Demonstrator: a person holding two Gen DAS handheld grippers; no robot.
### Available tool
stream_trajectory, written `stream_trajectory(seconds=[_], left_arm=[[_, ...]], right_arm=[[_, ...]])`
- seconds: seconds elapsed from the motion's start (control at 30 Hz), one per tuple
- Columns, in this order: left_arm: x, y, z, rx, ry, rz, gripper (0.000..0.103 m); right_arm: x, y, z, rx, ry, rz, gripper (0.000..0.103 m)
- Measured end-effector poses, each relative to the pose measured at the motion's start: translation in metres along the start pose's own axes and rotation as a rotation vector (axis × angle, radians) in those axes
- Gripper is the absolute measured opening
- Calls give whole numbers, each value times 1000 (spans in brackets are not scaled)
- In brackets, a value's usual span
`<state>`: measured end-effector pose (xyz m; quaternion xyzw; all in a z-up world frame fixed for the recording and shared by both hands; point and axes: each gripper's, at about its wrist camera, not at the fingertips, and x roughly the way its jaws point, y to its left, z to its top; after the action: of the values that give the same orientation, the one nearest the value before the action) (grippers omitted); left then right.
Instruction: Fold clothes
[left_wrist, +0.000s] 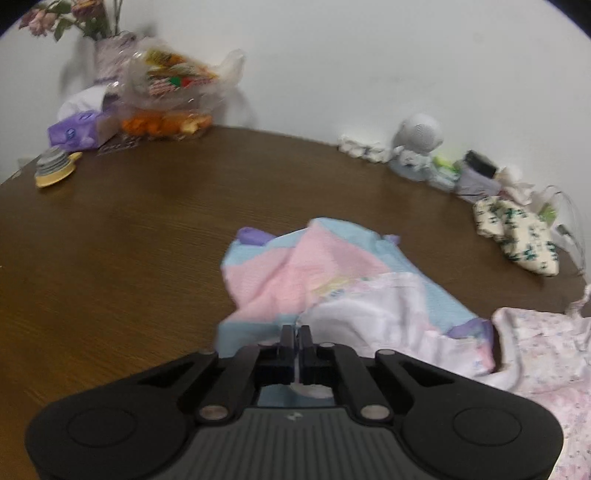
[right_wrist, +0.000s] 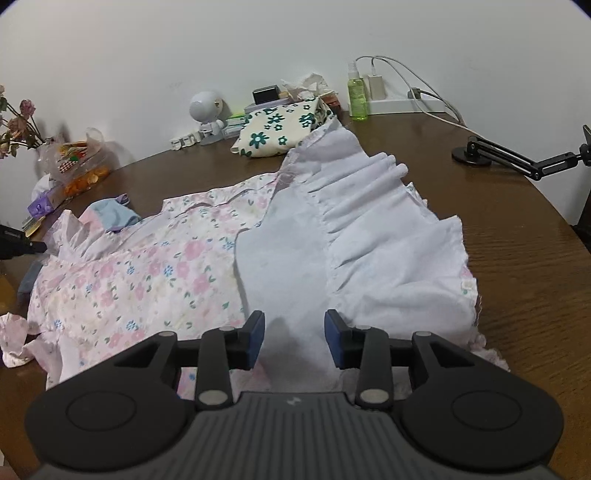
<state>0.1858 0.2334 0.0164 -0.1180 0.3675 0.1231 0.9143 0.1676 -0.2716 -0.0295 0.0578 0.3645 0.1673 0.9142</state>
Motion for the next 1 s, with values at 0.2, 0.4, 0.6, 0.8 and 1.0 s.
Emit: stream_trajectory(seconds=[0.2, 0.4, 0.6, 0.8, 1.0], left_arm=[[-24, -61, 2, 134, -102, -112, 0], [-6, -123, -14, 238, 5, -230, 15], [-3, -129, -21, 279, 36, -248, 30], [-50, -82, 7, 178, -132, -199, 43], [-39, -27, 22, 49, -147, -12, 41]], right_arm=[[0, 4, -4, -17, -9, -5, 38], [1, 13, -7, -64, -19, -31, 43], [-2, 8, -9, -53, -27, -11, 43], [-3, 5, -10, -45, -30, 9, 46], [-2, 8, -11, -53, -34, 3, 48]])
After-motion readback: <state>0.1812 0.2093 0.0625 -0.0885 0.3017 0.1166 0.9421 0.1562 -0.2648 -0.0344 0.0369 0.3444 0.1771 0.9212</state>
